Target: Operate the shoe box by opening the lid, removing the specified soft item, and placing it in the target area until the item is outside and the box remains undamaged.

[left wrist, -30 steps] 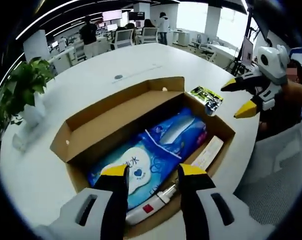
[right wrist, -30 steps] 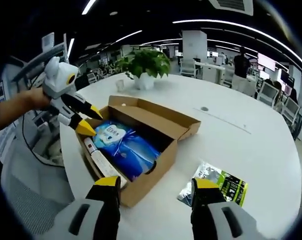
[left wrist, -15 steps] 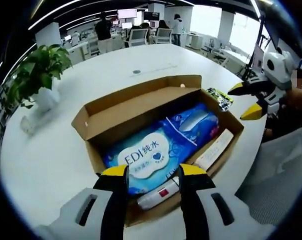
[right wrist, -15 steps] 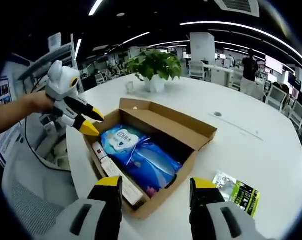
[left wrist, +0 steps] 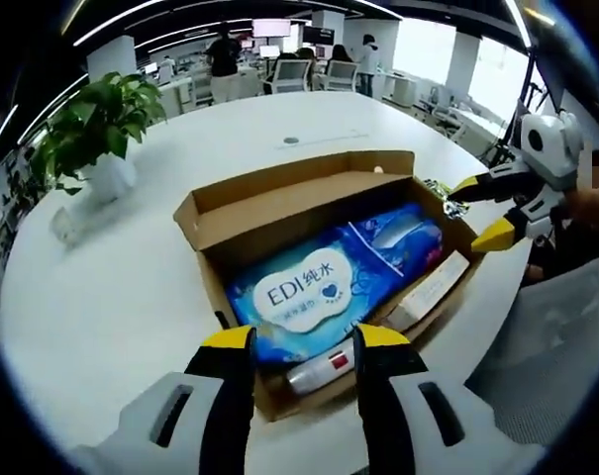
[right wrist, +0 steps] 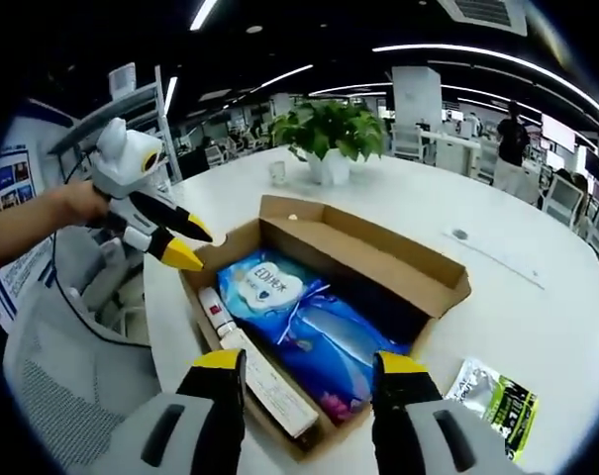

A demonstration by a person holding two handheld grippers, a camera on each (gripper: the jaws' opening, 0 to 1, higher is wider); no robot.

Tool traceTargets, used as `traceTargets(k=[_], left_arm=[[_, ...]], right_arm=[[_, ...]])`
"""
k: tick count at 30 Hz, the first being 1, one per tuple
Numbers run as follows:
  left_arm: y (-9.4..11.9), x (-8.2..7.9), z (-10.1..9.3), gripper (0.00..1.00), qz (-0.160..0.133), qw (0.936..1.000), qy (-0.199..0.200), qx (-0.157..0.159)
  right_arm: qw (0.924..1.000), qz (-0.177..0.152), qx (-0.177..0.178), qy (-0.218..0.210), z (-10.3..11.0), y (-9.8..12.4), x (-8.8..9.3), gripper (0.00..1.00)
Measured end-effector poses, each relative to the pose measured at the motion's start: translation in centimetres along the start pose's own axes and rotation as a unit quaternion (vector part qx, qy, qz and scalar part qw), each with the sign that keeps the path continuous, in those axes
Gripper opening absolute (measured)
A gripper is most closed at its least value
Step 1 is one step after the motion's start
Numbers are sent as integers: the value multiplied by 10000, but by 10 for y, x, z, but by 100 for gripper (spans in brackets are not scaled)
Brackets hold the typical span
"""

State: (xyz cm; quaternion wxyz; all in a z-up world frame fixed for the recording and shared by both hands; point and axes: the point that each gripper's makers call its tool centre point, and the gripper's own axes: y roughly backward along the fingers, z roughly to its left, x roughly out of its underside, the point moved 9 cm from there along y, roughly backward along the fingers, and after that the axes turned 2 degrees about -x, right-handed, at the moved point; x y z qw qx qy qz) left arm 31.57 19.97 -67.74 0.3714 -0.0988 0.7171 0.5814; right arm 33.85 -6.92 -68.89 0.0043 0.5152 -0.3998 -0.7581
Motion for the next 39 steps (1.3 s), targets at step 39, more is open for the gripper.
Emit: traceTargets(k=[39], left_arm=[[8,13,14,39,-201,9991,363,3]], right_arm=[[9989,259,-279,-257,17,-80,-8,31]])
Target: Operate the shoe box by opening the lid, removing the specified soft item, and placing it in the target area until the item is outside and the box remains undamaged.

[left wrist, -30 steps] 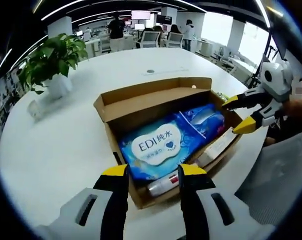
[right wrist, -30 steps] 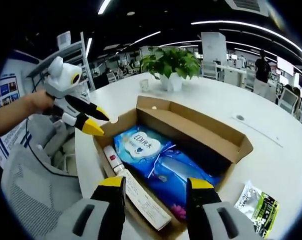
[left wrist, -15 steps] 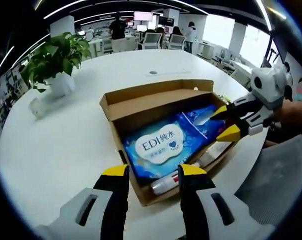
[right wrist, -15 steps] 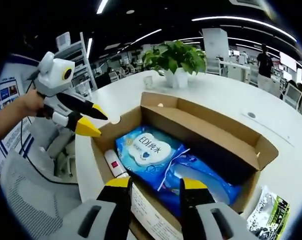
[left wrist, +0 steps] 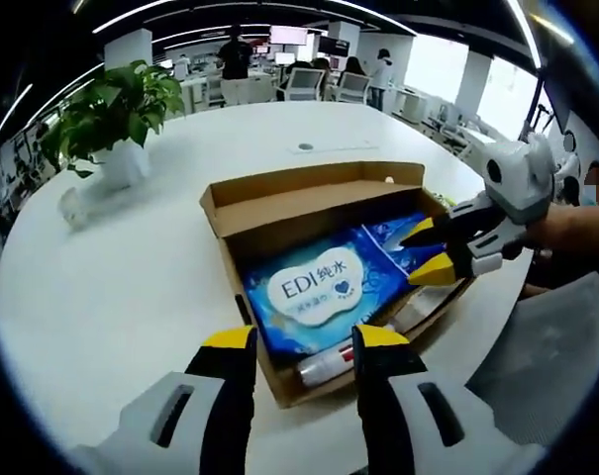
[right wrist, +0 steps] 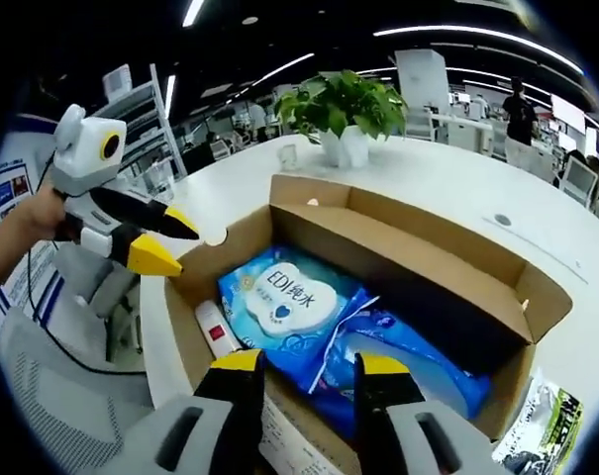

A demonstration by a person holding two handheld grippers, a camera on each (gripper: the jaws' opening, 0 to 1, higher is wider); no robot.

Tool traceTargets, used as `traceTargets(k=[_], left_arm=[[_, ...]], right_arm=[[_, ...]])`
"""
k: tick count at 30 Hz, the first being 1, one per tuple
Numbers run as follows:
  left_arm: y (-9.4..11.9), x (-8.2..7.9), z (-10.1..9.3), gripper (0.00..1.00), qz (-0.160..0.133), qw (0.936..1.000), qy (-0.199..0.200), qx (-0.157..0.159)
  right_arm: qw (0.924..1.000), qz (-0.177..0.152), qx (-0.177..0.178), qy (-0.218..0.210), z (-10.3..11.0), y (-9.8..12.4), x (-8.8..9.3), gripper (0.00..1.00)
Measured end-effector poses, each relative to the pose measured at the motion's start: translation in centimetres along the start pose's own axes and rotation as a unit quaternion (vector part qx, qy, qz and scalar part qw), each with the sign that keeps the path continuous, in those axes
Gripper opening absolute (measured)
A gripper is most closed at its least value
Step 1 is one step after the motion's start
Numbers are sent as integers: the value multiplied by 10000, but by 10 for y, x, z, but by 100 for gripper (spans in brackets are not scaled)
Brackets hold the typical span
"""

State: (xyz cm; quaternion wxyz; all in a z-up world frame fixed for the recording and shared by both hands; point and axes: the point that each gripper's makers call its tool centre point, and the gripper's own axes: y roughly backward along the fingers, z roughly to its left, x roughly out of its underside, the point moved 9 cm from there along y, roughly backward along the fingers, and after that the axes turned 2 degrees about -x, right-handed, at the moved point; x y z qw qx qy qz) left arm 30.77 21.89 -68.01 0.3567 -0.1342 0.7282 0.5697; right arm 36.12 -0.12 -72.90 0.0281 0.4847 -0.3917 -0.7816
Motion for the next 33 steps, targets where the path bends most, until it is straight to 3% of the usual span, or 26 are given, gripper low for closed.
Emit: traceTargets(k=[18,25,31,33], left_arm=[[-1,3,0,36,-108,9998,117,70],[-3,0,0,36,-120,9998,93,106],[-7,0,0,35,-108,9998,48,131],[-7,0,0,35,-100,9999,41,133]], right_arm=[[9998,140,89,-128,-2,-29,-12,22],[9990,391,161,-110,-2,-41,-13,17],[9978,484,449,-15,-8,-39,-14,1],[9979,481,415,-82,-7,-39,-14,1]])
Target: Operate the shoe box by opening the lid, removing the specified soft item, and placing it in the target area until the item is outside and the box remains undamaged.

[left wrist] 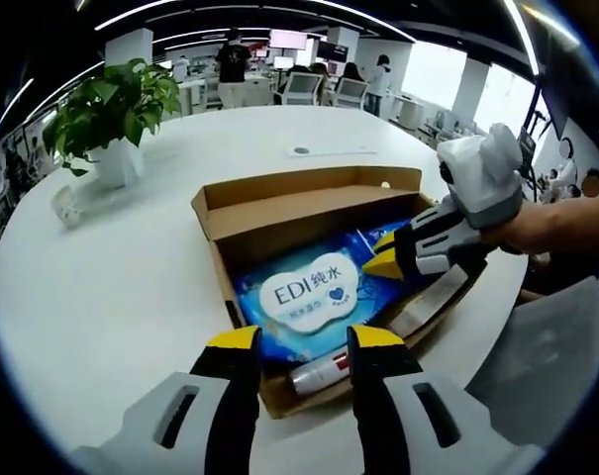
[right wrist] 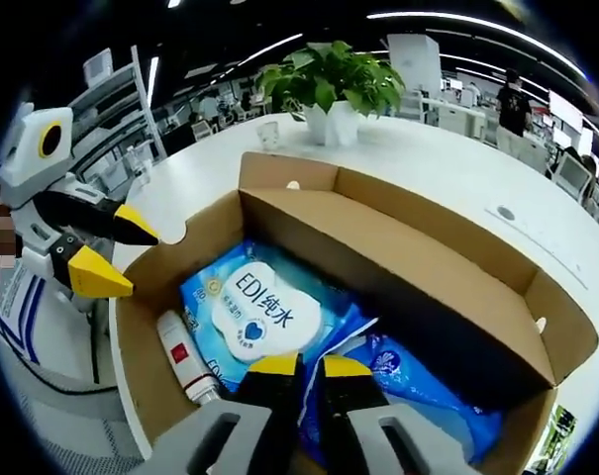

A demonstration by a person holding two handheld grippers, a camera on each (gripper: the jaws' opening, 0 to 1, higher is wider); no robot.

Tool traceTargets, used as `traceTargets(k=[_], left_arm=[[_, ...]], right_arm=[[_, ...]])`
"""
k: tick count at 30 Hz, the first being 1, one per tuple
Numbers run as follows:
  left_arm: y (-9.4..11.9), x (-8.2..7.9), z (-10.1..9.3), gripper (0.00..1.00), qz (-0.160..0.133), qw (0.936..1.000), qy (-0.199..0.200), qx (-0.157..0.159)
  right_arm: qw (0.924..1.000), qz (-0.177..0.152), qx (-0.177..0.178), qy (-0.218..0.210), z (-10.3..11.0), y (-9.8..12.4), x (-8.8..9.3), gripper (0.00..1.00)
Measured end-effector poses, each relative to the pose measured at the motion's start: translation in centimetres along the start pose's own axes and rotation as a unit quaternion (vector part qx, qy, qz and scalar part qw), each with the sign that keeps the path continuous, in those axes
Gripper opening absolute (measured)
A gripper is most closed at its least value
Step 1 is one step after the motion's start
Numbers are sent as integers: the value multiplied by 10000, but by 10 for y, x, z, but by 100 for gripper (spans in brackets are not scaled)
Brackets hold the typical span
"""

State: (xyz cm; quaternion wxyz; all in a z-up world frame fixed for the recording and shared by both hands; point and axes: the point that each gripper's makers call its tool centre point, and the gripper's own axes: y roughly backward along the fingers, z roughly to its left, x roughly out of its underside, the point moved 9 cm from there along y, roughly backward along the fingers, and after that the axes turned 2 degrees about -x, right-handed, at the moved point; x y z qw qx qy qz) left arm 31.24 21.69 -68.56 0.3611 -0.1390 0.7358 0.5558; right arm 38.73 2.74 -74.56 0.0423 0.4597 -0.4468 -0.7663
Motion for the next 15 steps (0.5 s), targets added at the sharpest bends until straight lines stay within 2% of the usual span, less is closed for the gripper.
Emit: traceTargets(k=[6,15], left_arm=[[-2,2,2,34,35,10000,3,-11],[-4,2,1,34,66,10000,-56,-35]], right_arm=[[9999,39,45,109,2,3,-1,0],[9998,-34,5,-187,3,15,-7,0]])
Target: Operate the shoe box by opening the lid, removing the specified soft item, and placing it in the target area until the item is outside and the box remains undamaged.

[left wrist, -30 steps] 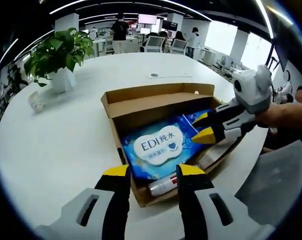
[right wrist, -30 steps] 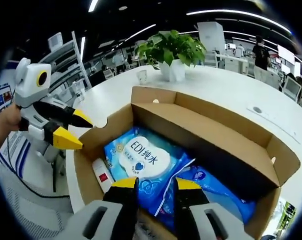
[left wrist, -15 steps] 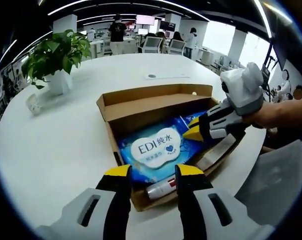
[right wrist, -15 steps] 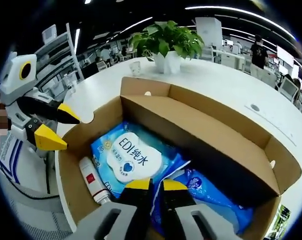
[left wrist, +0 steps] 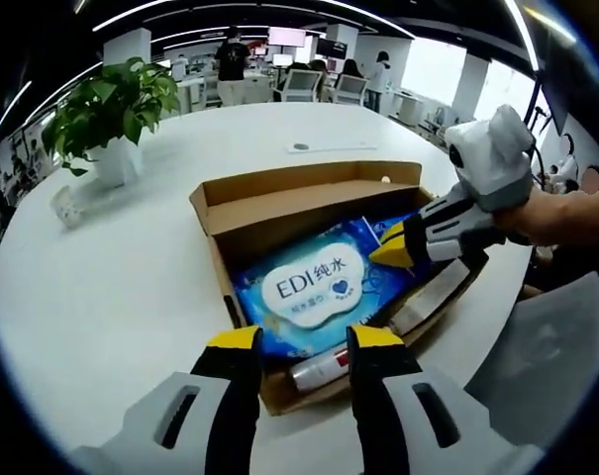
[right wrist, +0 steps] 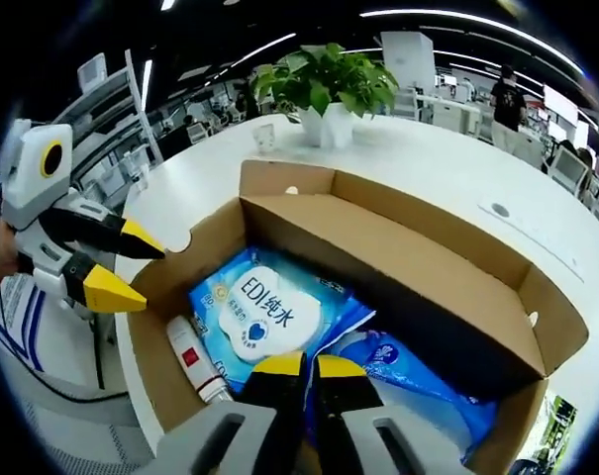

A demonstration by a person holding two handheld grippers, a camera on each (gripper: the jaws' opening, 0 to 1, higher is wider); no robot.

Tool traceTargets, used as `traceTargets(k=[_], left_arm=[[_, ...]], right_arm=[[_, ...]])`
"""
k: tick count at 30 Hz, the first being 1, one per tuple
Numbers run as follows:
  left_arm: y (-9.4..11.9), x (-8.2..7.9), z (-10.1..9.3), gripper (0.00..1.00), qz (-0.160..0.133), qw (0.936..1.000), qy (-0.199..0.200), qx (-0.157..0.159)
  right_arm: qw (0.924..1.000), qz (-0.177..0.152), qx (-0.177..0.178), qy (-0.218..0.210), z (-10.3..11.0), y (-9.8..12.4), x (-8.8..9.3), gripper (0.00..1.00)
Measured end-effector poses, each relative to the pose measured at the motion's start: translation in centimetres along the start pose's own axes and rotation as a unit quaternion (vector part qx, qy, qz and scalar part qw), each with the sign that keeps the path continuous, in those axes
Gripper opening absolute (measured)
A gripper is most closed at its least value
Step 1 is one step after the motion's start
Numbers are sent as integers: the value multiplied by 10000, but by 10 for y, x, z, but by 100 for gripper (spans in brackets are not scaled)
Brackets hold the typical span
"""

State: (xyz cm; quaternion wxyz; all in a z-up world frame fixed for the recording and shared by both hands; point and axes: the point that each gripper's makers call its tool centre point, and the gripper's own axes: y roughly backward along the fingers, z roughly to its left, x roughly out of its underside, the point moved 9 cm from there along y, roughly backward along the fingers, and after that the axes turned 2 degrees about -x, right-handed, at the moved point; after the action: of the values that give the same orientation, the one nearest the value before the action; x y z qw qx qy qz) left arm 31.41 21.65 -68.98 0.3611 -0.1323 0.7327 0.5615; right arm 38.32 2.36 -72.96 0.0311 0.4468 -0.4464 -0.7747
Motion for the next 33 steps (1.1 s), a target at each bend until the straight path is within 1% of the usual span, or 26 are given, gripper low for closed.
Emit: traceTargets(k=[11,24,29,33], left_arm=[[-6,-5,-5,34,70,9999,-137,12],[-10,-11,-17,34,130,9995,-282,31],[-13,-15,-21,34,173,9992,-355,35],[-16,-18,-21,34,203,9991,-380,42]], right_arm=[[9998,-161,69,3,0,15,-2,0],[9988,-389,231,-172,-17,39,-2,0],[9985,-441,269,-180,-21,45,1,0],[9981,-473,291,-247,-26,48,5,0]])
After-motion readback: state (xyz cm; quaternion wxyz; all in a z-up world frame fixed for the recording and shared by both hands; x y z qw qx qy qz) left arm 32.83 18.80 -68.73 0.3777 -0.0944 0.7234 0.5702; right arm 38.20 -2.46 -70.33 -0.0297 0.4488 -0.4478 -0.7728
